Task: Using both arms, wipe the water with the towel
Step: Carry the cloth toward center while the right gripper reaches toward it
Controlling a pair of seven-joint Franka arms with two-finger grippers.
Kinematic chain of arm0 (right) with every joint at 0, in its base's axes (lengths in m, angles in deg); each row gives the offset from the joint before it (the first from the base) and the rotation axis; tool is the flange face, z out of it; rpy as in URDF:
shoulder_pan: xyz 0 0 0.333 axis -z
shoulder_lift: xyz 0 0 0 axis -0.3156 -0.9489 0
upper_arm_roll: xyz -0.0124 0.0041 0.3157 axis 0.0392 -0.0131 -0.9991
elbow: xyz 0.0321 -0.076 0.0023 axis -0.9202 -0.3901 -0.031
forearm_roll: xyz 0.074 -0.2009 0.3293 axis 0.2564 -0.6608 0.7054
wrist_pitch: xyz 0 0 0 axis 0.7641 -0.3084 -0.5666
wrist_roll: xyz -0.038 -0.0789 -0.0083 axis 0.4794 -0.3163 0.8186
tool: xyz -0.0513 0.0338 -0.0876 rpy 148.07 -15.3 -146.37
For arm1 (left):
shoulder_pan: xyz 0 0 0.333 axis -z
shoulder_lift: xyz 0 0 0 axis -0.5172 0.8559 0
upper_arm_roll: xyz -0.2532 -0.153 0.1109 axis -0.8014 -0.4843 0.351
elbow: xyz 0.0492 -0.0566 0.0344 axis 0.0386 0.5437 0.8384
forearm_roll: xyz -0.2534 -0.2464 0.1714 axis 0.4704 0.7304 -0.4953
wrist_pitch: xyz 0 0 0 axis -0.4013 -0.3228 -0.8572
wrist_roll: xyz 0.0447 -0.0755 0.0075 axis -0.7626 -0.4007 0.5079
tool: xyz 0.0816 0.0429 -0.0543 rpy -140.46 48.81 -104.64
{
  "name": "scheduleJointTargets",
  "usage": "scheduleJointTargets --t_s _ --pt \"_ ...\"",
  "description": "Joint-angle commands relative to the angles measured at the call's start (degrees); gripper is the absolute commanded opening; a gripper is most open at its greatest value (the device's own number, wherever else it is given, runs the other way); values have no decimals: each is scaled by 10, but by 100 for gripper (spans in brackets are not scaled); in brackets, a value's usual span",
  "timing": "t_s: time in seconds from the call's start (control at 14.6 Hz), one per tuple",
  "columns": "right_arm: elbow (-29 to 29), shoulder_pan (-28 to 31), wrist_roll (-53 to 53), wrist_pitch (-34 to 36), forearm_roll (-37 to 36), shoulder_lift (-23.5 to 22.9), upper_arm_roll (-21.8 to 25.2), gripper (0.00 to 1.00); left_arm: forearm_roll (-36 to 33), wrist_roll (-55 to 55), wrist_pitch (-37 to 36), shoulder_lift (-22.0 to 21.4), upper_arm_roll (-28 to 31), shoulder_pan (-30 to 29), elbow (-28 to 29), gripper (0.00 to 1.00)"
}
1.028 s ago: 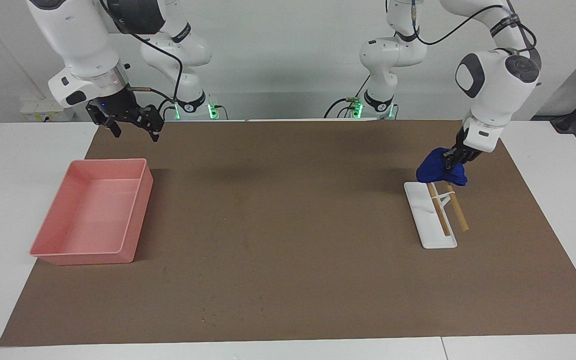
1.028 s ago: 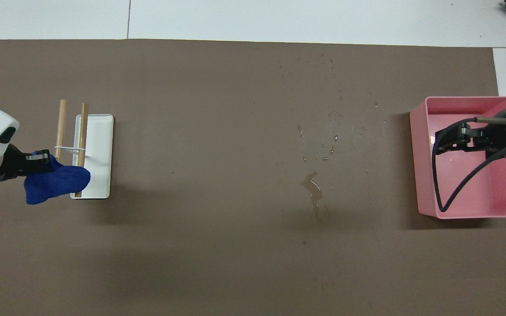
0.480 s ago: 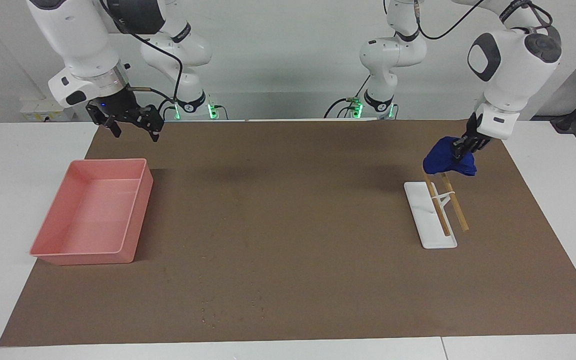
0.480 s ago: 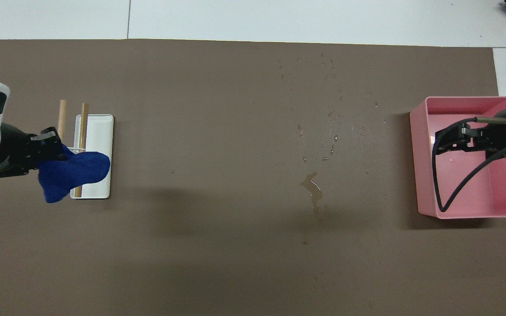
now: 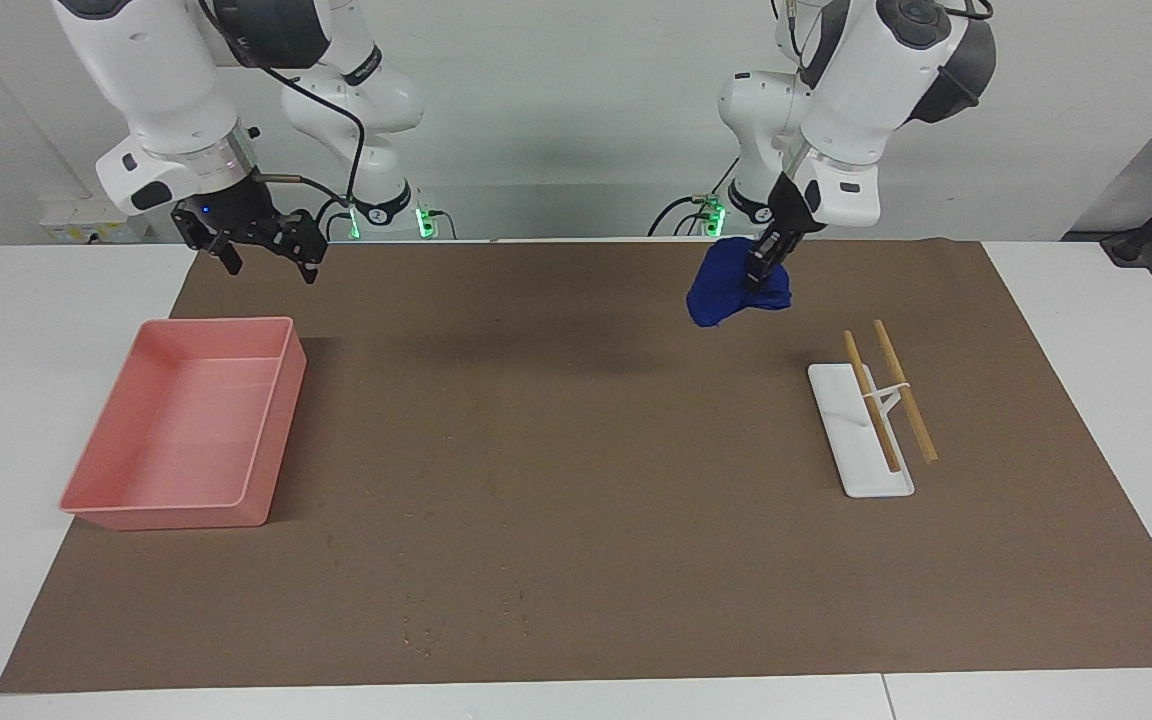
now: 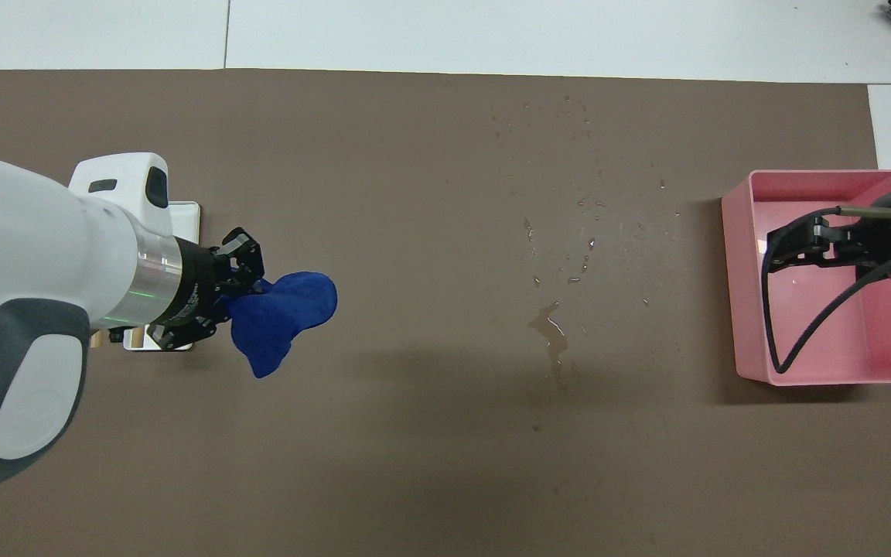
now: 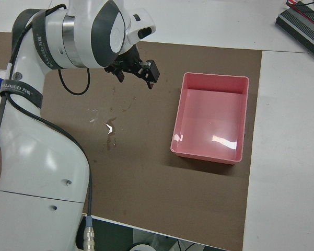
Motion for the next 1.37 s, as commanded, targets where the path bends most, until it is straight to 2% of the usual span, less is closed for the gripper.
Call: scheduleJointTargets --t_s 0.0,0.14,0.34,0.55,0.69,0.96,1.3 --pt "-9 1 -15 -18 25 11 -3 100 60 99 50 -5 2 19 4 0" --pt "-14 -8 -94 -26 31 11 -7 94 106 145 87 -5 1 39 9 0" --pt "-13 -60 -250 -48 42 5 -7 95 125 237 190 -4 1 90 27 0" --pt "-13 -81 -403 -73 113 0 -7 95 128 361 332 -9 2 158 70 0" --pt "-13 -94 -482 -90 141 -1 -7 95 127 418 381 -8 2 182 77 0" --pt "-10 -113 -575 -131 194 -8 -7 95 127 464 417 -5 2 208 78 0" --pt "-11 -137 -601 -166 224 -10 -7 95 127 466 492 2 1 231 82 0"
